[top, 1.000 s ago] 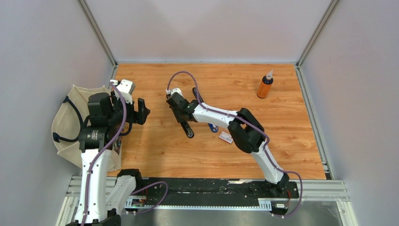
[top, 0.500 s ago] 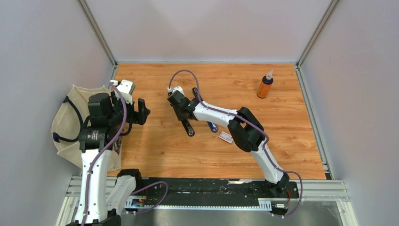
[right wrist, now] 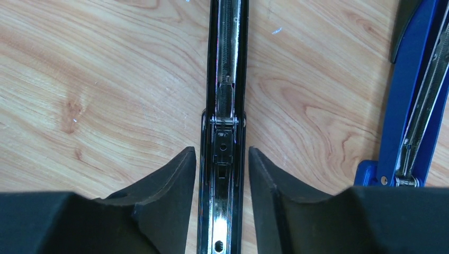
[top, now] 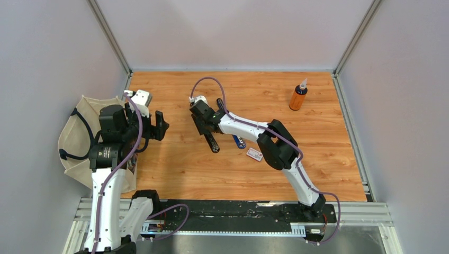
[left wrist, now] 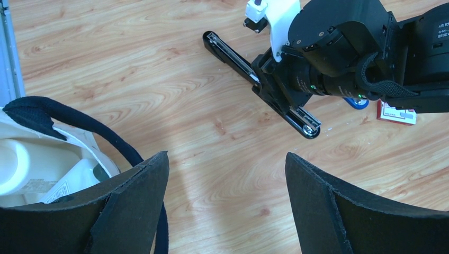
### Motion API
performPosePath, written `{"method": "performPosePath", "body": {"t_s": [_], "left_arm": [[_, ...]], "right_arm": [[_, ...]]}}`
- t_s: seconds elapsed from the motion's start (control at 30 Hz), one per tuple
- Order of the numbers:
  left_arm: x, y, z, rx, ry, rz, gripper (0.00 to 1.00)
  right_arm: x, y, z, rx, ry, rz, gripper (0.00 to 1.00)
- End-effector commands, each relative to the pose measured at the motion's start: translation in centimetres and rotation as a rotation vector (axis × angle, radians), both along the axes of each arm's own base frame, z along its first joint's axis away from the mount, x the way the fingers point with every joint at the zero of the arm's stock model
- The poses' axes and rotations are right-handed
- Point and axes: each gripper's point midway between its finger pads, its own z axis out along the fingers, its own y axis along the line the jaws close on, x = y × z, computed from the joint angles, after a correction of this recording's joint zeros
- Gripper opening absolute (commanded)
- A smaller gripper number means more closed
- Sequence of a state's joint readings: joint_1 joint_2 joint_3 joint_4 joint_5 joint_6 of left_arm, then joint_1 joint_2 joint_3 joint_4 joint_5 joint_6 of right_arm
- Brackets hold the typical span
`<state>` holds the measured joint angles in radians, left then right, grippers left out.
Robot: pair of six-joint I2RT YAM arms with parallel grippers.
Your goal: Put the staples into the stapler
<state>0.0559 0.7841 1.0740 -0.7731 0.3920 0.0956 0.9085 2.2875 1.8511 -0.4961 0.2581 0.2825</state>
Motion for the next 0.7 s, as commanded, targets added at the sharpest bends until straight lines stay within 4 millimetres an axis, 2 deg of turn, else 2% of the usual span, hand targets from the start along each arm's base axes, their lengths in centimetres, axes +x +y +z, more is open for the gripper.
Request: {"method": "performPosePath", "body": {"t_s": [0.0, 0.1, 0.17, 0.2, 0.23, 0.33, 0.37, 0.4, 0.43, 0.53, 0.63, 0.67], "left_arm": [[0.1, 0.0, 0.7, -0.001, -0.038, -0.008, 0.88], [0.0, -0.1, 0.9, -0.003, -0.043, -0.012, 0.88], [-0.1, -0.2, 1.0, -0.003, -0.044, -0.017, 0.89], [-0.2, -0.2, 1.1, -0.001, -0.049, -0.019, 0.89], [-0.2, -0.2, 1.2, 0.001, -0.051, -0.020, 0.89], [-0.5, -0.2, 1.7, 0.016, -0.073, -0.027, 0.89], [-0.7, -0.2, 1.9, 0.023, -0.081, -0.033, 0.89], [-0.8, -0.2, 2.1, 0.028, -0.091, -0.039, 0.89], [-1.0, -0.2, 2.4, 0.037, -0.102, -0.042, 0.89], [-1.4, 0.0, 2.8, 0.050, -0.111, -0.036, 0.89], [-1.9, -0.8, 3.4, 0.047, -0.117, -0.090, 0.89], [-2.0, -1.3, 3.7, 0.042, -0.122, -0.122, 0.89]], "right_arm": [[1.4, 1.3, 4.9, 0.081, -0.094, 0.020, 0.48], [1.3, 0.8, 6.5, 0.078, -0.129, 0.037, 0.54], [1.3, 0.0, 8.4, 0.077, -0.170, 0.050, 0.58], [1.1, -0.5, 9.7, 0.079, -0.199, 0.061, 0.60], [1.0, -1.2, 10.9, 0.076, -0.234, 0.063, 0.59], [0.4, -3.6, 15.7, 0.071, -0.360, 0.096, 0.58], [0.1, -4.7, 17.3, 0.052, -0.407, 0.122, 0.66], [-0.4, -5.6, 18.3, 0.032, -0.442, 0.154, 1.00], [-0.9, -7.0, 21.0, 0.031, -0.511, 0.163, 1.00], [-1.6, -11.8, 23.4, 0.000, -0.578, 0.136, 1.00], [-2.7, -16.9, 24.9, 0.026, -0.567, 0.104, 1.00], [-3.3, -18.5, 24.7, 0.009, -0.565, 0.091, 1.00]]}}
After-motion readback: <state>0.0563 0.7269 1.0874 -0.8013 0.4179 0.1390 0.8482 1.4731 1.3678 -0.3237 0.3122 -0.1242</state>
